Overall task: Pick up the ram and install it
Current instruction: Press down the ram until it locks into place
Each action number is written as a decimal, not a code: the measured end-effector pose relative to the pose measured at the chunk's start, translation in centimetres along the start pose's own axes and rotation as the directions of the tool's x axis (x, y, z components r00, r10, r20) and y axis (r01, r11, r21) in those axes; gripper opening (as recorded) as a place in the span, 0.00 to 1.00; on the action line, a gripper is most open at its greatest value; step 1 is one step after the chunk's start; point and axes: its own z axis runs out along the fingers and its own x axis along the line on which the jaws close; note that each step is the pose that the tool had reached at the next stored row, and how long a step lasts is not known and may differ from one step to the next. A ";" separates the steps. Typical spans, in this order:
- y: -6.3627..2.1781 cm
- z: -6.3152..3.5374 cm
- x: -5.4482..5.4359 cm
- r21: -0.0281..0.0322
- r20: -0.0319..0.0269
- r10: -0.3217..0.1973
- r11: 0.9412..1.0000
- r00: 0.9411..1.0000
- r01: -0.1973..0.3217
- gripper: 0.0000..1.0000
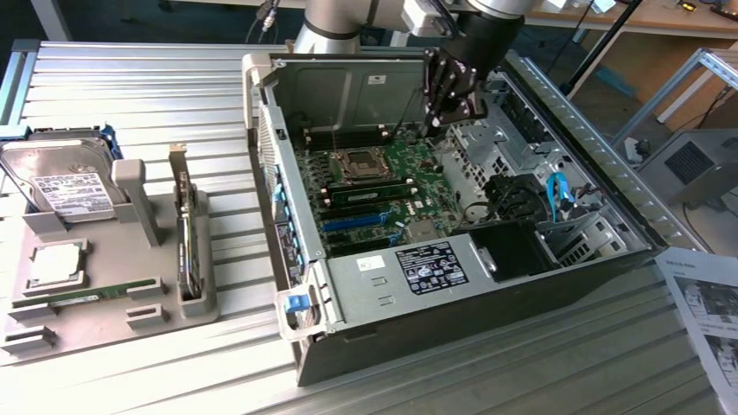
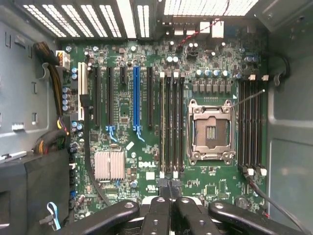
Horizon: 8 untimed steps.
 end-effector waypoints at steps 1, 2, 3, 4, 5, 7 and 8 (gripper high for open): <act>-0.07 0.00 0.0 0.000 0.000 0.000 1.000 1.000 0.000 0.11; -0.10 0.00 0.0 0.000 0.000 0.000 1.000 1.000 0.000 0.11; -0.10 0.00 0.0 0.000 0.000 0.000 1.000 1.000 0.000 0.11; -0.10 0.00 0.0 0.000 0.000 0.000 1.000 1.000 0.000 0.11; -0.10 0.00 0.0 0.000 0.000 0.000 1.000 1.000 0.000 0.11; -0.10 0.12 0.0 0.000 0.001 0.000 1.000 1.000 0.000 0.11; -0.10 0.22 0.0 0.000 0.001 0.000 1.000 1.000 0.000 0.11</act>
